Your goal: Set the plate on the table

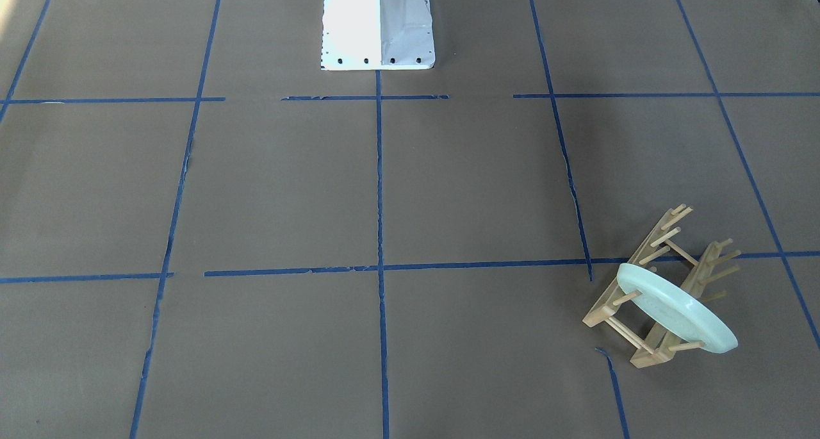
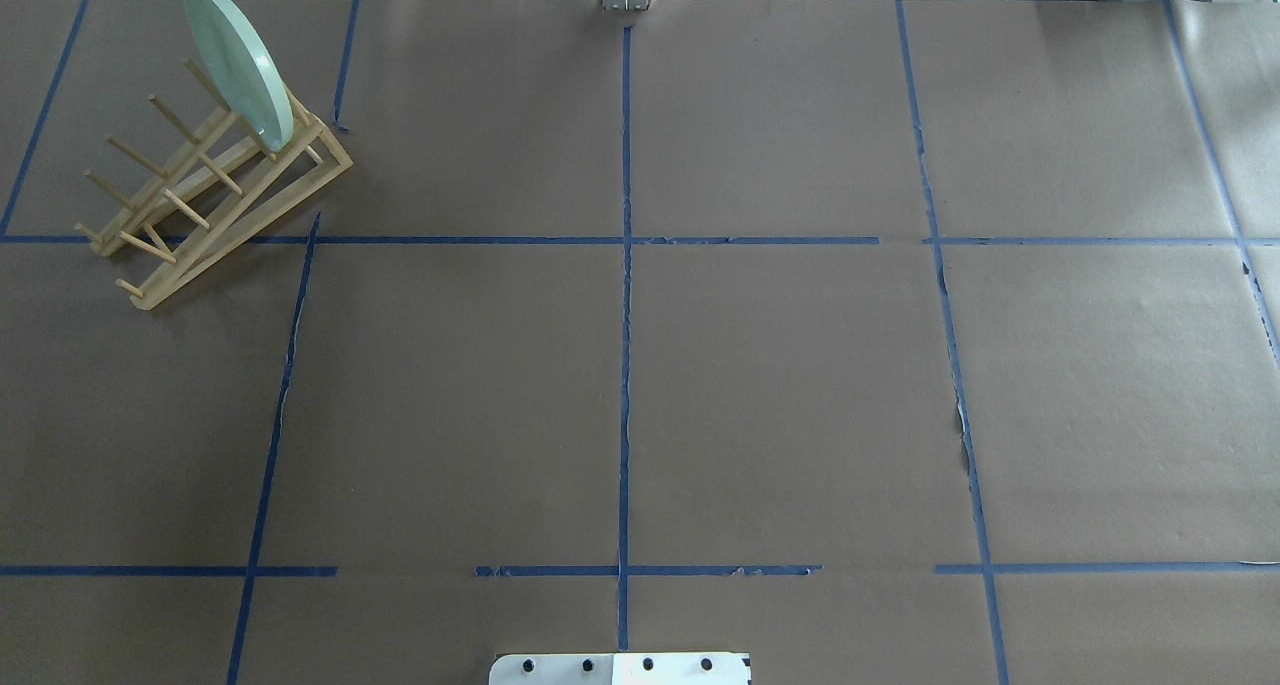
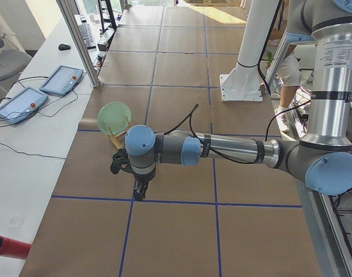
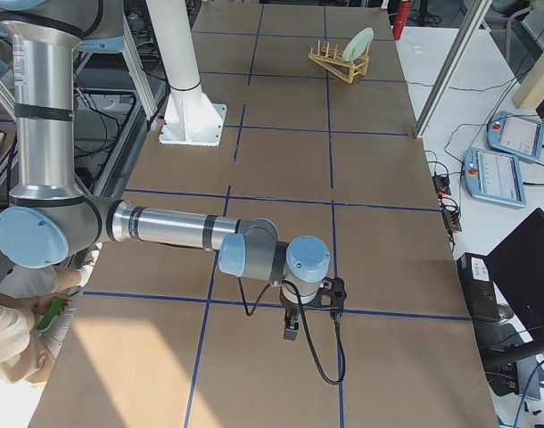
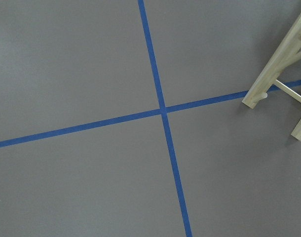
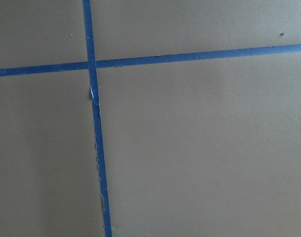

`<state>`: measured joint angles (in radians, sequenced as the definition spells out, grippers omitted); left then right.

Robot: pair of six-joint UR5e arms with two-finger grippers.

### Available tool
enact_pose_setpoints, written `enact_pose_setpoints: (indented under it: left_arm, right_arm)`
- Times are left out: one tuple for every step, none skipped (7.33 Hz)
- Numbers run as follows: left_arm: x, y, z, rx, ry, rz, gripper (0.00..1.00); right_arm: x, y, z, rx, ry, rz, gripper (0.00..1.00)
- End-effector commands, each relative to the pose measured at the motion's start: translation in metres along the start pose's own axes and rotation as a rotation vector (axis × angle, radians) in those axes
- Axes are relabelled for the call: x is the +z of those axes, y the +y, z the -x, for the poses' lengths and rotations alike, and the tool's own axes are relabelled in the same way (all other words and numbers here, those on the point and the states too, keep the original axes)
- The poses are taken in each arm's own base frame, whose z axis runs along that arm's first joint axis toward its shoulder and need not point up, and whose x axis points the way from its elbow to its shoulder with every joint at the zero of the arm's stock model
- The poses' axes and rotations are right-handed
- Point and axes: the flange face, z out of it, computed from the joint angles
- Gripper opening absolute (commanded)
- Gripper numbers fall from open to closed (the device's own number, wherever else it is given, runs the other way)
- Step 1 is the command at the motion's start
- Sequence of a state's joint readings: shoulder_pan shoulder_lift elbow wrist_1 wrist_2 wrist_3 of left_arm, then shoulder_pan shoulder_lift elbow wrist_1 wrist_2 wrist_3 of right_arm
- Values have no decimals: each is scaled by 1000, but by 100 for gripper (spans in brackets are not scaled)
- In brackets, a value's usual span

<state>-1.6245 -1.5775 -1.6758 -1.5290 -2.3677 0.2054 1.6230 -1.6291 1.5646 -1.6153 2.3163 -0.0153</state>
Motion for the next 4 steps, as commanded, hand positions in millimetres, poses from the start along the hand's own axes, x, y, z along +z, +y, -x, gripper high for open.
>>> enact_pose_setpoints:
  left_arm:
    - [-4, -3, -4, 29, -5, -15, 100]
    - [-4, -8, -6, 36, -15, -18, 100]
    - [-18, -36, -15, 84, -24, -71, 100]
    - [-42, -75, -31, 201, -55, -187, 100]
  right_arm:
    - [0, 0, 0, 0, 0, 0, 100]
    - [0, 0, 0, 0, 0, 0, 100]
    - [0, 0, 0, 0, 0, 0, 100]
    - [0, 0, 0, 0, 0, 0, 100]
